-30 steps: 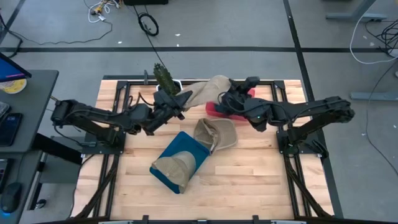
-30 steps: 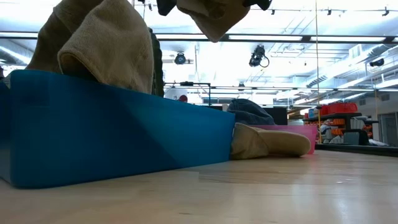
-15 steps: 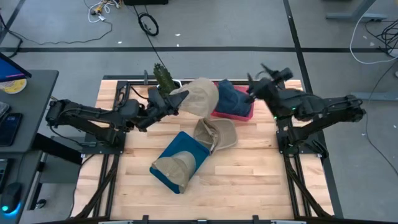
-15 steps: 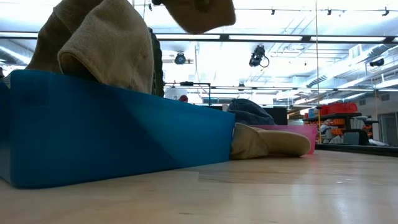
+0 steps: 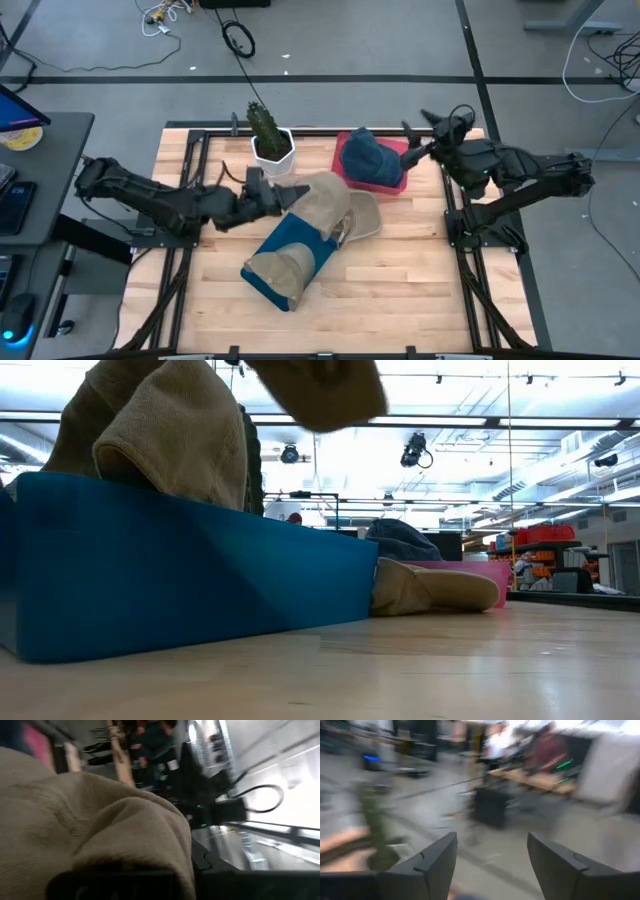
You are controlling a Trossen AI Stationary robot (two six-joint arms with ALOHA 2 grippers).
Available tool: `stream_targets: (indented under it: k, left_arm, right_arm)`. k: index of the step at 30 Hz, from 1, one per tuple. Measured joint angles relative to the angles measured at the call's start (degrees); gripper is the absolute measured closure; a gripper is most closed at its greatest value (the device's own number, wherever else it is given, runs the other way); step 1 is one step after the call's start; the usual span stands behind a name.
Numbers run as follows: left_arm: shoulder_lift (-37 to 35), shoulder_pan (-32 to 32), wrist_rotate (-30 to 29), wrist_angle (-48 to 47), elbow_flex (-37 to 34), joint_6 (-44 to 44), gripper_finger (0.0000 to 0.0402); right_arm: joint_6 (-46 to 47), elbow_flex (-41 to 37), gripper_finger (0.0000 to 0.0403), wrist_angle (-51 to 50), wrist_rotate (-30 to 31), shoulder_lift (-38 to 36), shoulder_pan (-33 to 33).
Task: Pick & Place hat
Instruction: Put the right brown cap into the blue bin
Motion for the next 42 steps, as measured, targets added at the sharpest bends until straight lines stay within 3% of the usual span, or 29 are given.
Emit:
stream_targets:
  k: [7,16,23,29,37,42]
  left_arm:
    - [0.01,-6.11,-6.16,-8.76,0.02,-6.28,0.0397]
    - [0.01,-12.15,-10.74,-22.58,0.02,-15.52,0.0397]
    - [0.19,-14.93,-13.11,-28.03,0.02,-20.88,0.0397]
    - [3.30,-16.51,-11.63,-31.31,0.04,-29.22,0.0397]
    - [6.67,-16.14,-10.55,-35.41,0.04,-35.29,0.0397]
    - [8.10,-15.18,-5.82,-35.35,0.00,-39.21,0.0397]
  right_arm:
    - [26.03,0.00,0.0200,-11.08,-22.04,1.71,-3.65]
    - [34.64,-0.02,0.0305,-15.40,-39.18,4.78,-4.88]
    - [37.67,-0.02,0.0395,-18.19,-42.26,6.08,-4.86]
    - [38.56,-0.02,0.0384,-18.16,-42.72,7.73,-4.86]
    - [35.20,-0.02,0.0399,-17.47,-44.33,9.80,-4.80]
    - [32.52,-0.02,0.0395,-17.49,-44.14,9.88,-4.79]
